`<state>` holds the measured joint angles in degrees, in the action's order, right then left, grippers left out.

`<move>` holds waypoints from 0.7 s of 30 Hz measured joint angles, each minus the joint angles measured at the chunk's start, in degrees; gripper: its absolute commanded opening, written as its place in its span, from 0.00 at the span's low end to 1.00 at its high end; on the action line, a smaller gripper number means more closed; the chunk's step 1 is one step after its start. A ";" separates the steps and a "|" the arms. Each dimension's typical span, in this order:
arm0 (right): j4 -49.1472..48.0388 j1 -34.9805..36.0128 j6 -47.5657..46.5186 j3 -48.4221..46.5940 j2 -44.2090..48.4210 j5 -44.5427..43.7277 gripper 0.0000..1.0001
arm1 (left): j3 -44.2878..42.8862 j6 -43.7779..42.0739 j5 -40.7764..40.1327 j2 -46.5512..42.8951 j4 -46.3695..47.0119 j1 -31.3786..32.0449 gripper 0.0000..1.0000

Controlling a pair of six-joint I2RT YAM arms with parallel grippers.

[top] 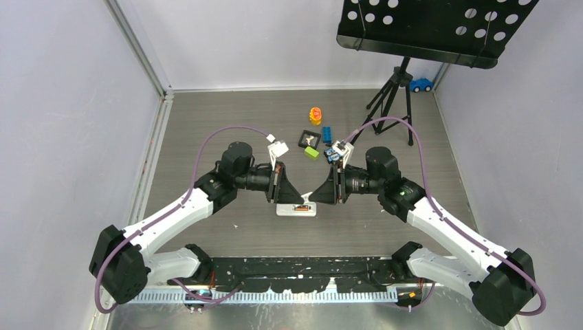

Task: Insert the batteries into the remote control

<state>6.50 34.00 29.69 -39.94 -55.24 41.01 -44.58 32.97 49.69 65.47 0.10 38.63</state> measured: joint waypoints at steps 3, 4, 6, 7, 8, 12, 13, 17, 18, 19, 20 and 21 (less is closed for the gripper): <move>-0.79 0.00 0.00 0.11 -0.02 1.22 0.34 | -0.11 0.39 0.96 0.15 0.07 -0.02 0.00; -1.16 0.00 0.00 0.22 -0.02 1.57 0.33 | -0.20 0.66 1.22 0.24 0.07 -0.02 0.00; -1.77 0.02 0.04 0.52 0.02 2.05 0.31 | -0.31 1.09 1.81 0.57 0.13 -0.02 0.00; -2.05 0.02 0.07 0.66 0.02 2.27 0.29 | -0.33 1.25 2.10 0.76 0.15 -0.02 0.00; -2.23 0.02 0.11 0.79 0.02 2.54 0.26 | -0.33 1.51 2.56 1.05 0.15 -0.02 0.00; -2.62 0.00 0.42 1.18 0.33 3.67 0.09 | -0.44 1.77 3.39 1.64 0.09 -0.11 0.01; -2.69 0.00 0.44 1.27 0.46 4.00 0.05 | -0.46 1.86 3.50 1.77 0.09 -0.17 0.07; -3.08 0.00 0.92 1.29 1.11 4.24 0.00 | -0.87 2.05 3.23 1.84 -0.37 -0.28 0.51; -3.17 0.02 1.05 1.29 1.27 3.67 0.00 | -1.20 1.99 2.84 1.88 -0.90 -0.26 0.61; -3.15 0.02 1.18 1.31 1.38 2.84 0.00 | -1.55 1.57 2.19 1.88 -1.64 -0.24 0.67; -3.13 0.04 1.42 1.33 1.38 1.81 0.00 | -2.01 0.94 1.18 1.88 -2.54 -0.22 0.73; -3.06 0.02 1.79 1.40 1.38 0.37 0.00 | -2.45 0.26 -0.63 1.88 -3.78 -0.20 0.74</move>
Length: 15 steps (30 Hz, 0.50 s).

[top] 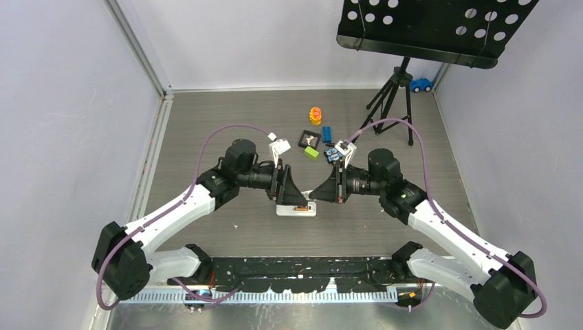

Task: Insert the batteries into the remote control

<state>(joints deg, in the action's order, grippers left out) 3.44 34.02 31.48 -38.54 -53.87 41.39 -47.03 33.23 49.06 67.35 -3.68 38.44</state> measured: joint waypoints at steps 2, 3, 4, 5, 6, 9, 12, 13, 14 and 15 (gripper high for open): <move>0.50 0.00 0.87 0.33 -0.04 -3.30 0.01 | -0.66 -1.03 -4.09 0.00 -2.36 0.07 0.75; 0.98 0.00 1.66 0.48 -0.20 -5.14 0.00 | -0.83 -1.29 -6.40 0.02 -3.45 -0.02 0.75; 1.22 0.00 2.21 0.66 -0.50 -6.49 0.00 | -0.85 -1.46 -8.76 0.04 -4.48 -0.24 0.75; 1.36 0.00 3.15 0.92 -0.98 -8.26 0.00 | -0.85 -1.68 -11.26 0.11 -5.55 -0.46 0.76; 1.27 0.00 4.31 1.31 -1.70 -9.92 0.00 | -0.85 -1.75 -14.16 0.28 -6.62 -0.76 0.75; 0.13 0.04 8.41 3.48 -4.92 -14.14 0.00 | -0.66 -1.62 -22.97 0.90 -9.11 -1.31 0.75; -1.18 0.66 12.66 6.21 -8.83 -17.84 0.00 | 0.90 -0.81 -30.75 0.94 -10.32 -1.51 0.72; -1.75 1.16 14.01 7.15 -9.99 -19.30 0.00 | 1.86 -0.55 -33.29 0.96 -10.54 -1.51 0.71; -2.32 1.86 15.39 8.09 -10.97 -20.68 0.00 | 3.02 -0.24 -35.45 1.01 -10.75 -1.51 0.69; -2.89 2.58 16.50 8.90 -11.61 -21.81 0.00 | 4.00 -0.04 -36.98 1.09 -10.95 -1.51 0.68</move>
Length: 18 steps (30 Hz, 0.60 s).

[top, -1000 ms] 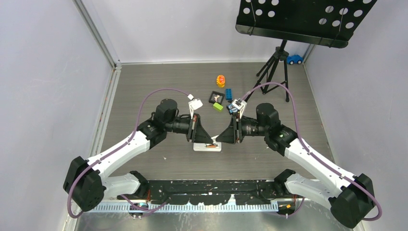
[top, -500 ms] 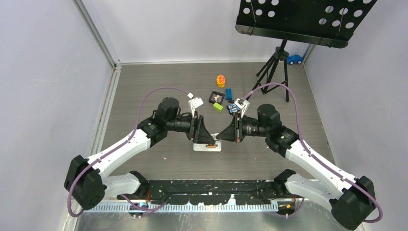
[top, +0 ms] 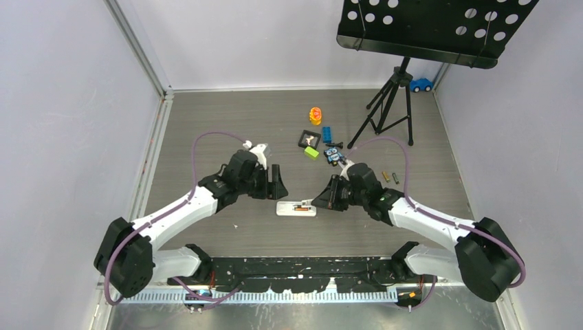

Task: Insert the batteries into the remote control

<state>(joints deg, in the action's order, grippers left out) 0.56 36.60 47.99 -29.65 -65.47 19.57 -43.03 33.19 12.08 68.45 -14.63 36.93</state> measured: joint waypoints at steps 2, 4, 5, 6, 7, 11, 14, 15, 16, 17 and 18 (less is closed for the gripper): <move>-1.60 1.05 2.16 1.55 -0.79 -1.88 0.00 | 2.16 0.92 -2.91 0.81 -0.22 0.00 0.64; -3.65 1.68 3.93 2.64 -1.49 -3.08 0.00 | 3.78 1.40 -4.70 2.29 -0.24 -0.04 0.62; -4.33 1.75 4.55 2.71 -2.10 -3.43 0.00 | 4.46 1.77 -5.35 3.13 -0.20 -0.07 0.61; -5.20 1.81 4.83 2.71 -2.84 -3.80 0.00 | 5.09 2.12 -5.79 3.91 0.00 -0.07 0.60; -5.75 1.81 4.96 2.64 -3.52 -3.89 0.00 | 5.57 2.27 -6.12 4.50 0.17 -0.07 0.60; -6.95 1.81 5.53 1.70 -7.39 -3.89 0.00 | 7.39 2.67 -7.23 6.64 1.44 -0.09 0.55; -7.23 1.84 5.95 0.94 -9.60 -3.78 0.00 | 7.74 2.78 -7.34 7.56 2.38 -0.07 0.52; -7.72 1.81 6.08 0.87 -10.12 -3.65 0.00 | 7.82 2.82 -7.30 7.82 2.84 -0.07 0.52; -8.17 1.84 6.25 0.83 -10.60 -3.45 0.00 | 7.91 2.82 -7.21 8.02 3.43 -0.07 0.52; -8.59 1.84 6.43 0.81 -10.95 -3.28 0.00 | 8.00 2.82 -6.99 8.17 3.87 -0.09 0.52; -9.11 1.86 6.62 0.81 -11.32 -2.97 0.00 | 8.15 2.82 -6.73 8.33 4.50 -0.07 0.51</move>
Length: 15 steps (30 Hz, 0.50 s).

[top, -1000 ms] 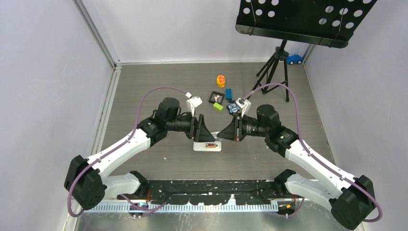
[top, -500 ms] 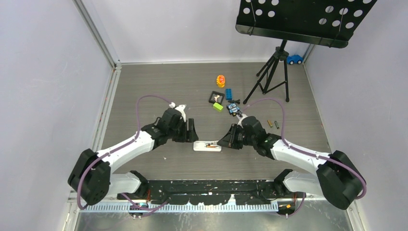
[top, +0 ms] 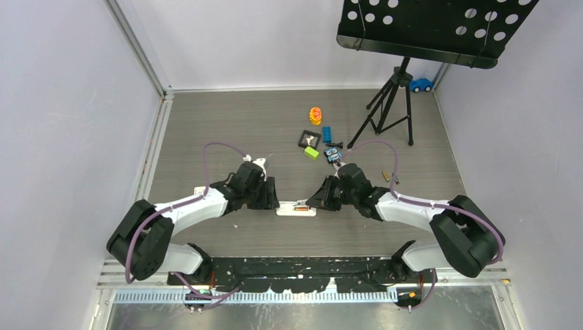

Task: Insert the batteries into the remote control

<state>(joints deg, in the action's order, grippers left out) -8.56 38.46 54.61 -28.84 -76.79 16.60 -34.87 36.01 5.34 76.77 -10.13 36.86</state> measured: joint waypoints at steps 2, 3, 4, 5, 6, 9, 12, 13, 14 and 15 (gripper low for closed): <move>-0.74 0.02 0.26 -0.02 -0.55 0.55 0.00 | 0.22 0.02 0.42 0.24 0.87 0.00 0.51; -1.05 0.07 0.50 -0.07 -0.83 0.85 0.00 | 0.37 0.02 0.66 0.35 1.20 0.00 0.51; -1.31 0.07 0.70 -0.11 -1.03 1.05 0.00 | 0.50 0.04 0.76 0.39 1.46 0.00 0.51; -1.70 0.07 0.94 -0.24 -1.38 1.42 0.00 | 0.57 0.04 0.92 0.57 1.70 -0.02 0.51; -1.95 0.07 1.09 -0.35 -1.64 1.64 0.00 | 0.59 0.04 1.14 0.70 1.84 0.00 0.51; -2.56 0.09 1.36 -0.81 -2.58 2.14 0.00 | 0.63 0.11 1.62 1.14 2.69 -0.02 0.50; -2.97 0.24 1.38 -1.07 -3.56 2.49 0.00 | 0.63 0.48 2.23 1.70 3.58 0.00 0.50; -2.91 0.37 1.36 -1.29 -4.04 2.71 0.00 | 0.63 0.70 2.38 1.86 3.78 -0.02 0.50; -2.71 0.44 1.29 -1.57 -4.50 2.91 0.01 | 0.63 0.92 2.47 1.99 3.93 0.00 0.50; -2.29 0.46 1.20 -1.95 -4.94 3.02 0.00 | 0.63 1.05 2.51 2.14 4.04 0.00 0.50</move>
<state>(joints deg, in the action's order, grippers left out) -10.85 38.92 55.81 -30.79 -81.73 19.62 -34.24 37.06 7.86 78.91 -6.09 36.86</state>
